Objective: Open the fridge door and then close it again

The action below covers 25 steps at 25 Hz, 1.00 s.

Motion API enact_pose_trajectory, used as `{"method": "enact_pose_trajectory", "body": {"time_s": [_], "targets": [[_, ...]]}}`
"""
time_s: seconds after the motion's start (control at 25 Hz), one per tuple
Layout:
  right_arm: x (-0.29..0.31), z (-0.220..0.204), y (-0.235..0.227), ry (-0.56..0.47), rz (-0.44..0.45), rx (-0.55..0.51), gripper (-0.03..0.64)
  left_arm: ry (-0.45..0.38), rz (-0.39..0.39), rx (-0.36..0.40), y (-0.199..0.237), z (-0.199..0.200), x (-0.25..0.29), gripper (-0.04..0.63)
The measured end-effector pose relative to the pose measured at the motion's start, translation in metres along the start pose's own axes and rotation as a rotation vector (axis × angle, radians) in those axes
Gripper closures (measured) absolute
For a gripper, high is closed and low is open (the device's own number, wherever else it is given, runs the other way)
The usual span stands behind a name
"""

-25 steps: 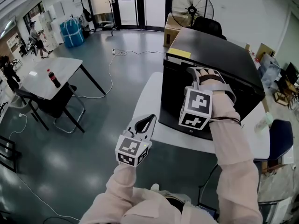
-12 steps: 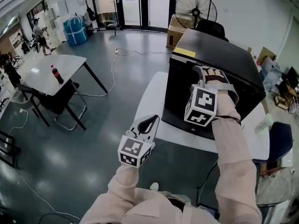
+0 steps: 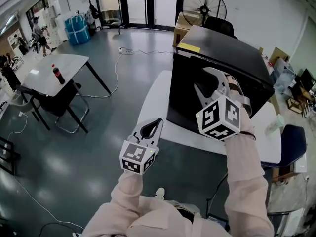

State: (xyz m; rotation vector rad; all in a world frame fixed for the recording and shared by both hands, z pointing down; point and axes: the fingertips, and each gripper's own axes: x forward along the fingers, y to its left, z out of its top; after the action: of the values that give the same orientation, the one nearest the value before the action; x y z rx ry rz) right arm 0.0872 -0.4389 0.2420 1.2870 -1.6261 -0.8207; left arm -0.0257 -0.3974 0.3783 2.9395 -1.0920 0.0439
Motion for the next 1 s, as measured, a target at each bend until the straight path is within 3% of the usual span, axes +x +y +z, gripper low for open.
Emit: {"method": "enact_pose_trajectory", "body": {"time_s": [0.28, 0.68, 1.0], "targets": [[-0.027, -0.011, 0.025, -0.108, 0.039, 0.224, 0.488, -0.014, 0.03, 0.006, -0.014, 0.005, -0.011, 0.583], [-0.044, -0.038, 0.064, -0.235, 0.085, 0.672, 0.566, -0.009, 0.107, 0.004, -0.013, 0.004, -0.034, 0.584], [-0.053, -0.045, 0.084, -0.321, 0.087, 0.881, 0.606, -0.009, 0.135, -0.003, -0.01, 0.002, -0.039, 0.584]]}}
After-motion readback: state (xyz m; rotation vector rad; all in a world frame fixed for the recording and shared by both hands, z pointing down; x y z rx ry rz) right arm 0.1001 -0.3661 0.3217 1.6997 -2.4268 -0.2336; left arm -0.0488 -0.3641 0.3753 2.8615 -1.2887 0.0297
